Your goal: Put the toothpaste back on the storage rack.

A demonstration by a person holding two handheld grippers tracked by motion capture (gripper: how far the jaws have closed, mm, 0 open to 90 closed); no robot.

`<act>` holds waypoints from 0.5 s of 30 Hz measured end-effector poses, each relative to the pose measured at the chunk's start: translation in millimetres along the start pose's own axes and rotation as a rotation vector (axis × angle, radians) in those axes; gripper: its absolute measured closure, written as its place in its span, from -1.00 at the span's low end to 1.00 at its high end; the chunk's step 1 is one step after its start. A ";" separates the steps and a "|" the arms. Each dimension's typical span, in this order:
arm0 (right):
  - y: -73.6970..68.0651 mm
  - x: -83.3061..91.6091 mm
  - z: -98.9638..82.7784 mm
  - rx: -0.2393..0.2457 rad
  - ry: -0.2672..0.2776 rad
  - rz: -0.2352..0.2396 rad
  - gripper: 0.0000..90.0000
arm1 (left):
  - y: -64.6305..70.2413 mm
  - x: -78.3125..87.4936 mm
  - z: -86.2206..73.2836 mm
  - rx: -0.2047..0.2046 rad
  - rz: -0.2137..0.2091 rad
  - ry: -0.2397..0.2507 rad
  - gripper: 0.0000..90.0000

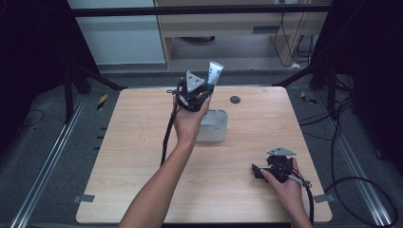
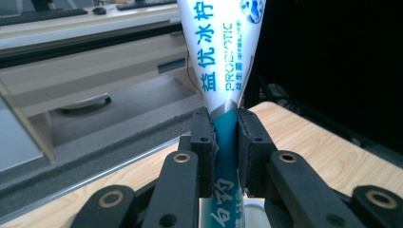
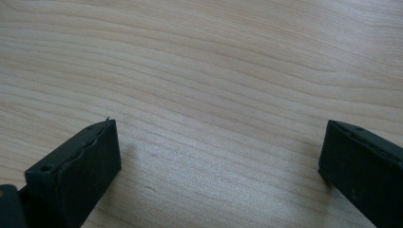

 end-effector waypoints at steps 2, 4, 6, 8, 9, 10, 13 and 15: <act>0.0 0.0 0.0 0.000 0.000 0.000 -0.99 | -0.2 -1.5 -0.2 0.008 -0.003 0.013 0.74; 0.1 0.0 0.0 0.000 0.000 -0.001 -0.99 | 0.3 -3.2 -0.4 0.006 -0.004 0.021 0.74; 0.1 0.0 -0.1 0.001 -0.001 -0.001 -0.99 | 1.3 -6.2 -1.9 0.008 -0.008 0.021 0.75; 0.1 0.0 -0.1 0.001 -0.001 -0.002 -0.99 | 1.5 -7.3 -2.5 0.009 -0.008 0.024 0.74; 0.3 -0.1 -0.1 0.003 0.000 -0.003 -0.99 | 2.0 -8.2 -3.5 0.016 -0.011 0.025 0.74; 0.3 -0.1 -0.1 0.002 0.000 -0.002 -0.99 | 2.1 -9.1 -4.4 0.017 -0.011 0.025 0.75; 0.1 0.0 -0.1 0.001 -0.001 -0.001 -0.99 | 3.5 -12.0 -7.6 0.020 -0.011 0.018 0.75; 0.2 0.0 0.0 0.002 0.000 -0.001 -0.99 | 3.4 -13.5 -9.9 0.019 -0.007 0.016 0.75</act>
Point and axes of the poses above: each handheld gripper's, and its own axes: x roughly backward along the jaws, z roughly out of its top, y roughly to its right, the point moved 6 cm from there along -x, roughly forward along the jaws, and after that the axes turned 1 degree about -y, right-handed, at the moved point
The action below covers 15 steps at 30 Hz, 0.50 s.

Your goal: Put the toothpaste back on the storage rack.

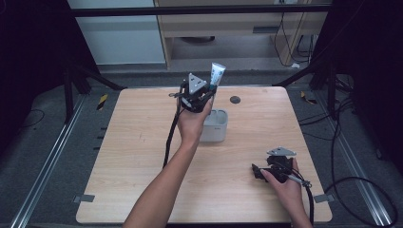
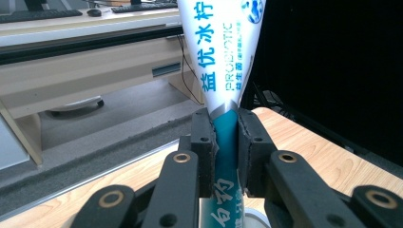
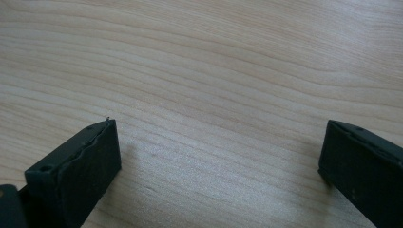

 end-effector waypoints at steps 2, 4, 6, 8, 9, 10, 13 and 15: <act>-0.1 0.0 0.0 -0.001 0.000 0.000 -0.99 | 0.0 -1.7 -2.2 0.013 -0.003 0.003 0.75; 0.2 -0.1 0.0 0.001 0.000 -0.002 -0.99 | -0.1 -3.1 -4.1 0.020 -0.001 0.004 0.75; 0.0 0.0 0.0 0.000 0.000 0.000 -0.99 | -0.4 -4.2 -5.7 0.019 -0.001 0.002 0.75; 0.2 -0.1 0.0 0.001 0.000 -0.002 -0.99 | -0.6 -5.0 -7.0 0.017 0.000 0.000 0.75; -0.1 0.0 0.0 -0.001 -0.001 0.000 -0.99 | -0.9 -5.3 -7.4 0.020 0.001 0.002 0.75; 0.0 0.0 0.0 -0.001 -0.001 0.000 -0.99 | -2.5 -5.9 -8.2 0.016 0.002 0.003 0.75; -0.1 0.0 0.0 -0.001 -0.001 0.000 -0.99 | -3.8 -6.6 -9.3 0.016 0.003 0.004 0.74; -0.1 0.0 0.0 -0.001 0.000 0.000 -0.99 | -5.0 -7.8 -11.1 0.018 0.001 0.003 0.74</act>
Point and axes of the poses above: each handheld gripper's, and its own axes: x roughly backward along the jaws, z roughly out of its top, y roughly to its right, the point moved 6 cm from there along -x, roughly forward along the jaws, and after that the axes turned 1 degree about -y, right-handed, at the moved point
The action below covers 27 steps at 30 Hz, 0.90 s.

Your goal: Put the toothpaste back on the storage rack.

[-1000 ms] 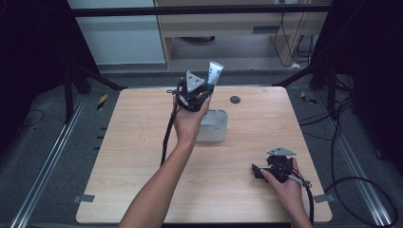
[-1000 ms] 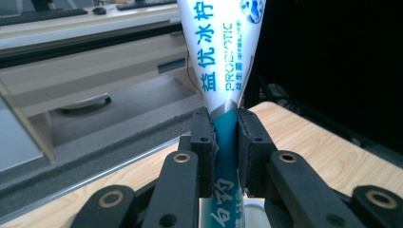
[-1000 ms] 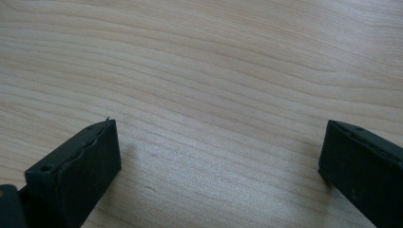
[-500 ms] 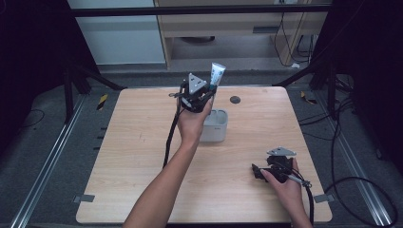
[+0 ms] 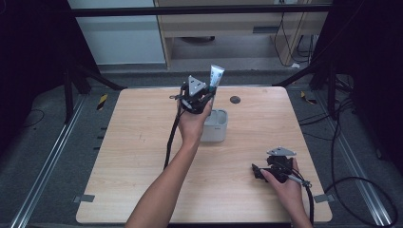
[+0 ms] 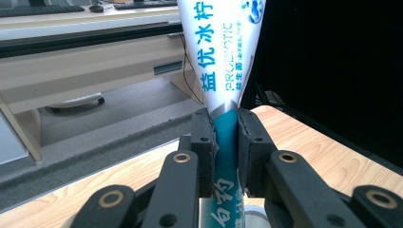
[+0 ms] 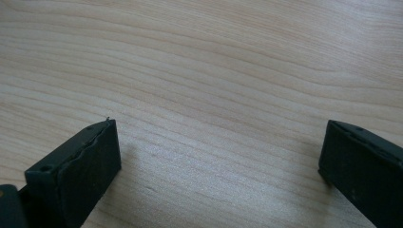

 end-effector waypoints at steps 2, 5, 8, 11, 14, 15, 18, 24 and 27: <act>0.0 0.0 0.0 0.000 0.000 0.000 -0.99 | -0.8 -1.2 -2.5 0.006 -0.003 0.001 0.74; 0.1 0.0 0.0 0.000 0.000 0.000 -0.99 | -1.7 -2.8 -7.4 0.013 -0.008 -0.008 0.74; -0.1 -0.2 0.1 0.000 0.002 0.001 -0.99 | -3.1 -4.1 -12.7 0.012 -0.003 -0.021 0.74; 0.0 -0.1 0.0 0.000 0.001 0.000 -0.99 | -4.6 -4.9 -17.5 0.015 0.001 -0.032 0.74; -0.2 -0.2 0.1 -0.001 0.002 0.001 -0.99 | -5.6 -5.9 -21.2 0.016 0.001 -0.039 0.74; -0.2 -0.2 0.1 -0.002 0.002 0.002 -0.99 | -5.8 -6.3 -22.2 0.015 0.000 -0.042 0.74; -0.2 -0.1 0.1 -0.002 0.002 0.001 -0.99 | -6.2 -7.6 -25.1 0.013 0.000 -0.048 0.74; -0.2 -0.1 0.1 -0.002 0.001 0.002 -0.99 | -5.6 -10.0 -33.0 0.007 -0.006 -0.070 0.74; -0.2 -0.1 0.1 -0.002 0.001 0.002 -0.99 | -5.8 -11.0 -36.8 0.011 -0.007 -0.079 0.74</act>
Point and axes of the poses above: each handheld gripper's, and its own axes: x roughly backward along the jaws, z roughly out of its top, y roughly to its right, the point moved 6 cm from there along -x, roughly forward along the jaws, and after that the axes turned 1 degree about -y, right-handed, at the moved point
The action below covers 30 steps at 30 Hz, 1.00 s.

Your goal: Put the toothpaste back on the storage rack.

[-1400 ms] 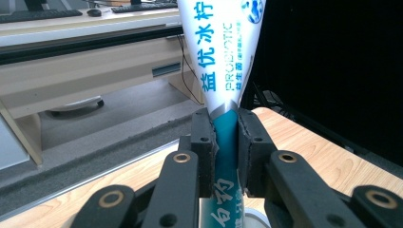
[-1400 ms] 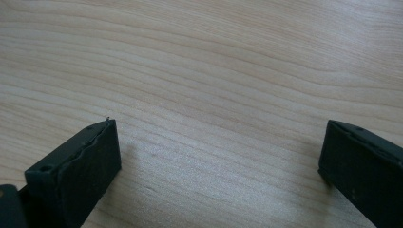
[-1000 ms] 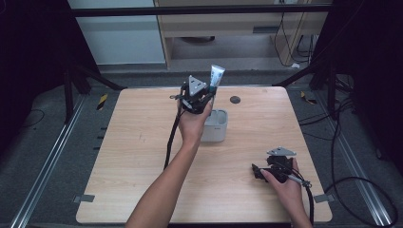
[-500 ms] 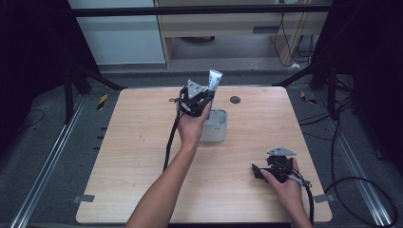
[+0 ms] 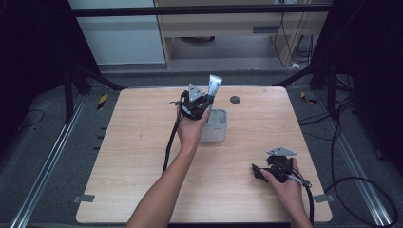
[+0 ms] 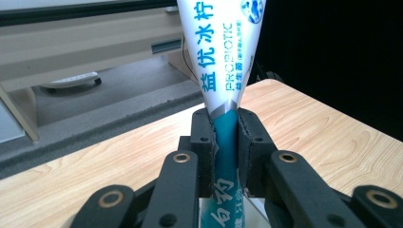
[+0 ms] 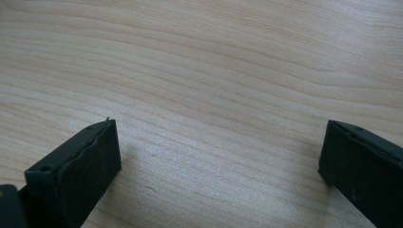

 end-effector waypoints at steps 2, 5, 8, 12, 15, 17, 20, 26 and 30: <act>0.1 0.0 0.0 0.000 0.000 -0.001 -0.99 | 0.1 -0.3 -2.1 -0.003 0.000 -0.007 0.74; -0.1 0.0 -0.1 -0.001 -0.001 0.000 -0.99 | -0.1 -0.3 -5.7 -0.001 -0.001 -0.016 0.74; -0.1 0.0 -0.1 -0.001 -0.001 0.000 -0.99 | -1.6 -0.8 -9.3 -0.004 0.000 -0.025 0.74; 0.0 0.0 0.0 -0.001 0.000 -0.001 -0.99 | -2.3 -1.6 -14.0 -0.007 0.003 -0.039 0.74; -0.1 0.0 0.0 -0.001 -0.001 0.000 -0.99 | -3.4 -3.3 -18.5 -0.004 0.002 -0.057 0.74; -0.1 0.0 0.0 -0.001 -0.001 0.000 -0.99 | -3.2 -3.6 -19.4 -0.001 0.002 -0.060 0.74; -0.1 0.0 0.0 -0.001 0.000 0.000 -0.99 | -3.1 -3.3 -20.8 -0.006 0.001 -0.071 0.74; 0.1 0.0 -0.1 0.000 -0.001 -0.001 -0.99 | -1.2 -1.3 -22.2 -0.010 0.002 -0.078 0.74; 0.0 0.0 -0.1 0.000 -0.001 -0.001 -0.99 | -0.1 0.2 -23.7 -0.012 0.002 -0.087 0.74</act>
Point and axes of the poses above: each handheld gripper's, and its own axes: x roughly backward along the jaws, z roughly out of its top, y roughly to its right, the point moved 6 cm from there along -x, roughly forward along the jaws, and after that the axes turned 1 degree about -y, right-handed, at the moved point
